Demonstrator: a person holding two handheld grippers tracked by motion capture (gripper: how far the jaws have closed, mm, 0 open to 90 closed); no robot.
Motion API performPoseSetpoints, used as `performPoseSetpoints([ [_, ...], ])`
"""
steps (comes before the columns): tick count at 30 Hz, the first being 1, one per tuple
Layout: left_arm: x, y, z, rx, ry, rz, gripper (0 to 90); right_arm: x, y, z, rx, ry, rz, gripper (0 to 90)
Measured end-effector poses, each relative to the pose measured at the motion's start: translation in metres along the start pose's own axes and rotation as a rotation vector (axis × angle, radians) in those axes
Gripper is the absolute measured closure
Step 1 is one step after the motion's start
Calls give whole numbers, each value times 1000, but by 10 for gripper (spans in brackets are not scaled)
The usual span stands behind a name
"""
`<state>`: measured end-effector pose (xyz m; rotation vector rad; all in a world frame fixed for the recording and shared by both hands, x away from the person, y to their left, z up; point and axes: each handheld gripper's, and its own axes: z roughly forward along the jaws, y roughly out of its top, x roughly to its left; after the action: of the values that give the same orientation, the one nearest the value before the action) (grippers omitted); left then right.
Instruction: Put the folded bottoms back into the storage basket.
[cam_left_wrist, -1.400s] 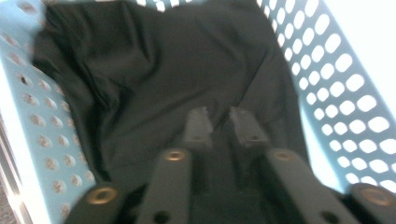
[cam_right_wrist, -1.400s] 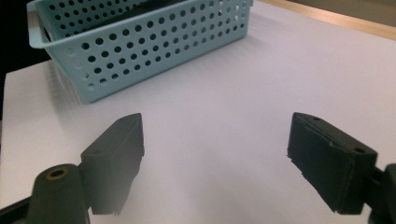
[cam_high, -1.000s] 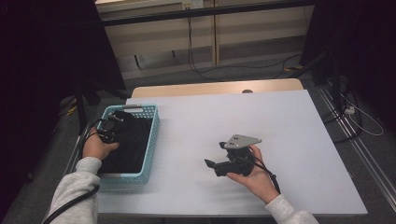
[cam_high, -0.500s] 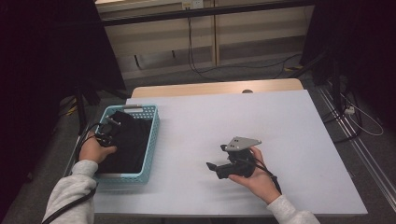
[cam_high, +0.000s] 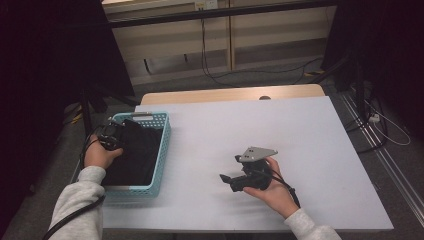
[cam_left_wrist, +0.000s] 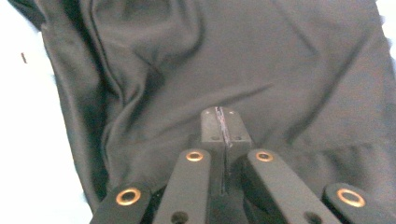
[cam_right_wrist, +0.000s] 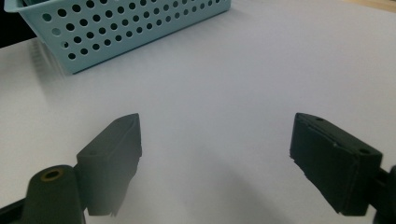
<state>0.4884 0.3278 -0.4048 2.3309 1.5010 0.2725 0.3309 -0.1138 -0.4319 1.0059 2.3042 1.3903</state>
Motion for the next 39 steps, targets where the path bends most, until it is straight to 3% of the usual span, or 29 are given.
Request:
performPoseSetpoints([
  [2, 1, 0, 3, -5, 23, -12, 900, 1, 0, 1, 2, 3, -4, 163],
  [4, 2, -3, 8, 43, 32, -6, 900, 2, 0, 1, 7, 3, -13, 163],
  [12, 6, -16, 5, 67, -2, -56, 900, 2, 0, 0, 10, 2, -17, 163],
  [18, 8, -17, 1, 53, -12, -57, 897, 2, 0, 0, 11, -1, -21, 163],
  [21, 7, -14, -4, 31, -18, -79, 796, 1, 0, 0, 13, -2, -26, 163],
  [24, 5, -10, -10, 18, -13, -64, 719, -1, 0, -1, 15, -4, -26, 161],
  [30, -3, -1, -22, -5, -41, -50, 607, -4, 0, -7, 13, -14, -26, 160],
  [39, -24, 17, -38, -48, -65, -7, 444, -14, -6, -20, 14, -30, -16, 160],
])
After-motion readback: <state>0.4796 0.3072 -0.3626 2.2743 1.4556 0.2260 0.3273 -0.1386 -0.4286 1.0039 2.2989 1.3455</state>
